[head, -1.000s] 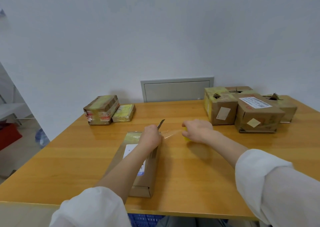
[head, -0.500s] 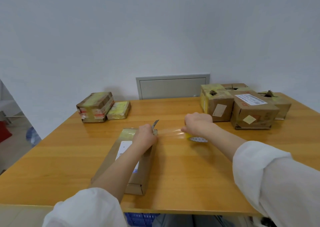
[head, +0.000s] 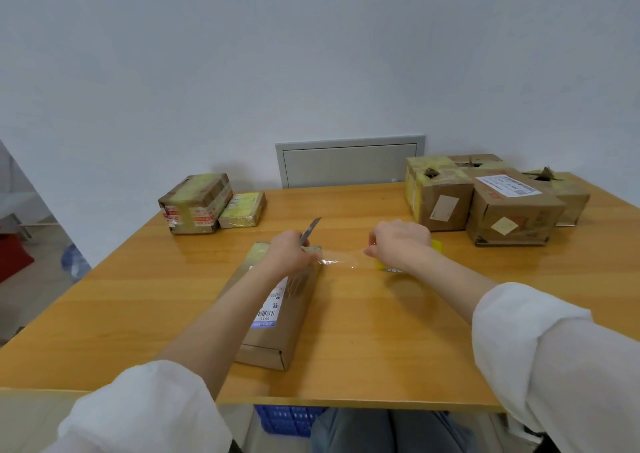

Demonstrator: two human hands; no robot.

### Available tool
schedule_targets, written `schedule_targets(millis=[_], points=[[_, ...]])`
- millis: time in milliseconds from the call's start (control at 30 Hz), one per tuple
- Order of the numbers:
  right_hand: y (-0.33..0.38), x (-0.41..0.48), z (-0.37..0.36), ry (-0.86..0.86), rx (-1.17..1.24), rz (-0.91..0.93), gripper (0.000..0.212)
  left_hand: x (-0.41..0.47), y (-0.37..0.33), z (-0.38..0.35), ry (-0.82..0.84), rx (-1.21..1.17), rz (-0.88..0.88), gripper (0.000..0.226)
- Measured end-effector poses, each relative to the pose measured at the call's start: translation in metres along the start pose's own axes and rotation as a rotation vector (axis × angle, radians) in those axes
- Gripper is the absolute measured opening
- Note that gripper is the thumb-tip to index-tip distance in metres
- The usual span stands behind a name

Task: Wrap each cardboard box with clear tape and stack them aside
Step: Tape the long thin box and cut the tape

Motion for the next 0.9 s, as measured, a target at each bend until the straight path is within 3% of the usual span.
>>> schedule_targets(millis=[267,533,700,833,900], points=[[0.006,-0.011,-0.004,-0.095,-0.074,0.018,0.029,-0.002,-0.01,-0.021,-0.028,0.135,-0.081,0.023],[0.008,-0.002,-0.002,-0.124,-0.062,0.041,0.03,0.002,-0.008,-0.024,-0.117,0.222,-0.036,0.026],[0.007,0.003,-0.003,-0.111,-0.056,0.033,0.033,0.006,-0.008,-0.017,0.021,0.025,0.019,0.008],[0.007,0.003,-0.004,-0.12,-0.058,0.031,0.031,-0.001,-0.007,-0.01,0.069,-0.212,0.066,0.024],[0.007,0.002,-0.005,-0.126,-0.064,0.032,0.029,-0.007,-0.01,-0.009,0.078,-0.197,0.052,0.024]])
Point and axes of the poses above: each hand's wrist, its own x-axis towards the middle knuckle, its own z-axis out of the back of the hand, y = z × x, the point moved 7 cm from there along x, towards the middle knuckle
